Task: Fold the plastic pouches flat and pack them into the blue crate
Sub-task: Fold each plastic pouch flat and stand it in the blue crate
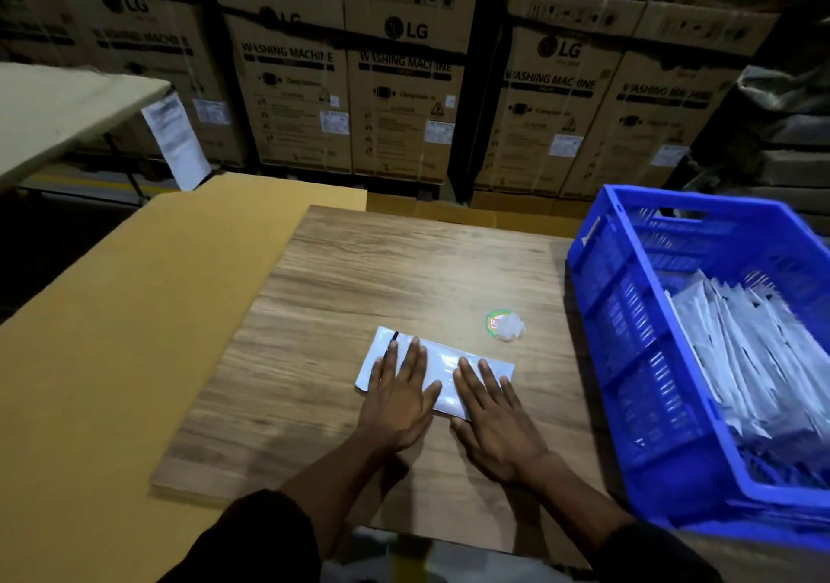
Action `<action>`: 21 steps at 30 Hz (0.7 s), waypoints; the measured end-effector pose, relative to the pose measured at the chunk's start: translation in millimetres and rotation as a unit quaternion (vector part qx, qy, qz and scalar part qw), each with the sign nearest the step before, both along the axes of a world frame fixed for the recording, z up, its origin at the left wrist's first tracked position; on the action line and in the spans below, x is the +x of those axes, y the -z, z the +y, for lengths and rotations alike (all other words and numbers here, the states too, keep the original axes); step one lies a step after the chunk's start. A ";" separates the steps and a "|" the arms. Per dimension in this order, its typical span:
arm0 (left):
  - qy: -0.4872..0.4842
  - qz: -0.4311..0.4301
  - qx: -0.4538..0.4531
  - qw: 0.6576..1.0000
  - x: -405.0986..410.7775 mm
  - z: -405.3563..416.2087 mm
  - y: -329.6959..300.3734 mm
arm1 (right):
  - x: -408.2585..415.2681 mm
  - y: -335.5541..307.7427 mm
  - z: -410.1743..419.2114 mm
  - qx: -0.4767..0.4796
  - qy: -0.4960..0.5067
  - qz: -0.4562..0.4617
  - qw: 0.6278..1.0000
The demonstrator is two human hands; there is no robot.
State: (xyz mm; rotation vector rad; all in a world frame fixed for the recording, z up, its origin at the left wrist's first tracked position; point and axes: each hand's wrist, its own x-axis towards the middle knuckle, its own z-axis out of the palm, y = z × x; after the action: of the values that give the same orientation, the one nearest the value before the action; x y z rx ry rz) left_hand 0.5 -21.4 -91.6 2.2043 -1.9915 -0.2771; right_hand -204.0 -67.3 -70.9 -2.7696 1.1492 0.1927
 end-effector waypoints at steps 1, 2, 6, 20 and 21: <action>-0.016 0.006 -0.006 1.000 1.2 -1.2 3.0 | -0.4 1.7 0.1 -0.003 0.001 -0.008 1.000; -0.027 0.007 -0.010 1.000 0.6 -2.6 4.4 | -0.2 1.8 0.0 -0.003 0.002 -0.010 1.000; -0.041 -0.008 -0.028 0.999 -4.2 -2.5 7.6 | -0.7 2.9 0.0 0.001 0.000 -0.015 1.000; -0.050 0.027 -0.015 0.998 10.4 -6.8 14.0 | 1.3 -5.0 0.8 0.024 0.011 -0.024 0.999; -0.061 0.034 -0.015 0.997 12.8 -7.2 14.5 | 1.0 -6.0 0.6 0.025 0.011 -0.027 0.999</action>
State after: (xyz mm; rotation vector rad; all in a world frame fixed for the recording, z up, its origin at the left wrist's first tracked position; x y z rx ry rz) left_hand 13.3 -28.6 -106.1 2.2559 -1.8071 -0.2996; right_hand -203.0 -66.6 -65.0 -2.7006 1.1449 0.1428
